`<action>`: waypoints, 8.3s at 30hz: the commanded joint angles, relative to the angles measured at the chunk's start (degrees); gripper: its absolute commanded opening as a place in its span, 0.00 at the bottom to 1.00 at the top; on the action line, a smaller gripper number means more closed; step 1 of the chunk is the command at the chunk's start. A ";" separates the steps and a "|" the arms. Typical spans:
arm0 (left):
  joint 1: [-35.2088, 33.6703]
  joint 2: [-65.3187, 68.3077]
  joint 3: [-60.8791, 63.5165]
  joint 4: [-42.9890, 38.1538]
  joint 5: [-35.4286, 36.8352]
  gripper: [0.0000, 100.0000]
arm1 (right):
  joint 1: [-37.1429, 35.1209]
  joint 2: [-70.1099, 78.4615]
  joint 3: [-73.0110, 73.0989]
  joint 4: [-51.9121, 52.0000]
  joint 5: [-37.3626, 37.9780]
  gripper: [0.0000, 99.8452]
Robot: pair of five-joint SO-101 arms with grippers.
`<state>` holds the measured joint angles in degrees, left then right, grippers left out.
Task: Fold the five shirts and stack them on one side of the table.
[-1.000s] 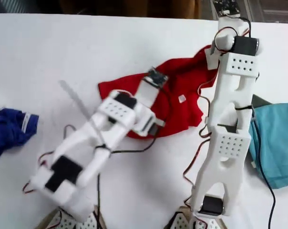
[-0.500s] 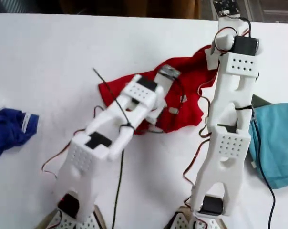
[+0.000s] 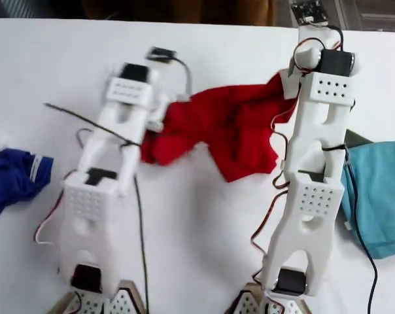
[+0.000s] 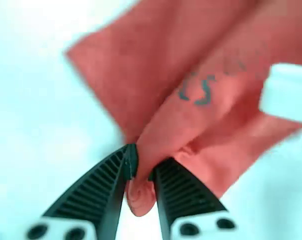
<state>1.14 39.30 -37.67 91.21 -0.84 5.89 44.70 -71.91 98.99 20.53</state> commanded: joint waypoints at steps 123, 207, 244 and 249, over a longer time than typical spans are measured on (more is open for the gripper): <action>-11.60 -69.54 -20.09 11.25 -1.32 0.03 | -4.09 -74.51 7.91 2.42 0.35 0.02; -11.69 -30.24 25.71 9.32 -13.19 0.03 | -7.52 -52.35 69.89 -2.77 -6.24 0.02; -13.27 -31.03 28.44 7.38 -15.56 0.04 | -13.58 -68.97 116.48 -18.24 18.11 0.19; -15.56 -30.95 20.62 7.74 -15.65 0.06 | -13.85 -69.49 115.52 -14.81 21.54 0.35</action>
<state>-13.01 11.25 -12.26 98.42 -16.48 -7.56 -22.99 44.66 82.02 40.84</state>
